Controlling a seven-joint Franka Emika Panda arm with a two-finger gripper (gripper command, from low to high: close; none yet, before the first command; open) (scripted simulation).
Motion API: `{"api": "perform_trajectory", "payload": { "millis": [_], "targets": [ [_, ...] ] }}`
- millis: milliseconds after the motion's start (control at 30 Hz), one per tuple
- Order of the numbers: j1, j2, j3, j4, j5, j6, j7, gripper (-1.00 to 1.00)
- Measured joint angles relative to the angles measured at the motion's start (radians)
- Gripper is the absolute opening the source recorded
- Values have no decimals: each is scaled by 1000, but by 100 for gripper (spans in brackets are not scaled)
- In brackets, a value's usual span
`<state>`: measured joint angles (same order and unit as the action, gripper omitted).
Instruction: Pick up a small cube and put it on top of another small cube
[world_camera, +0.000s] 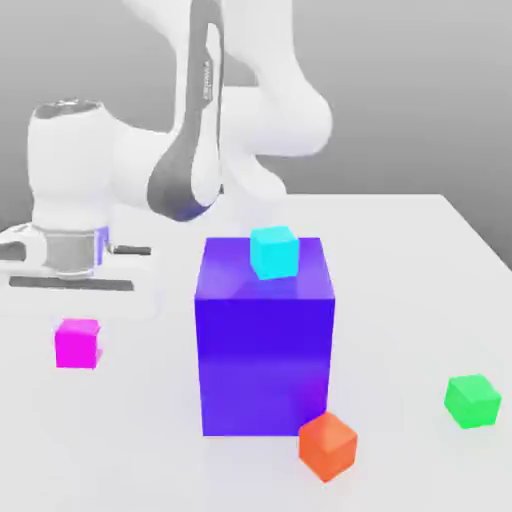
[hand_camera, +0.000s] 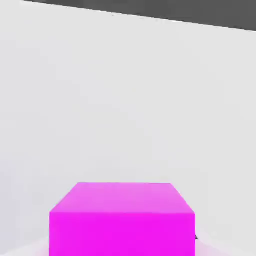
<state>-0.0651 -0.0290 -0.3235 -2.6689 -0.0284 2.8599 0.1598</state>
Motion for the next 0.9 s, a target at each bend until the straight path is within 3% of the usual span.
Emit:
{"api": "perform_trajectory", "payload": {
  "millis": [133,667,867,900],
  "targets": [
    [169,14,76,74,14,-34,9,-100],
    [766,88,354,138,34,-225,162,-100],
    [772,253,347,122,16,-89,194,-100],
    [773,272,346,123,14,-72,195,100]
  ]
}}
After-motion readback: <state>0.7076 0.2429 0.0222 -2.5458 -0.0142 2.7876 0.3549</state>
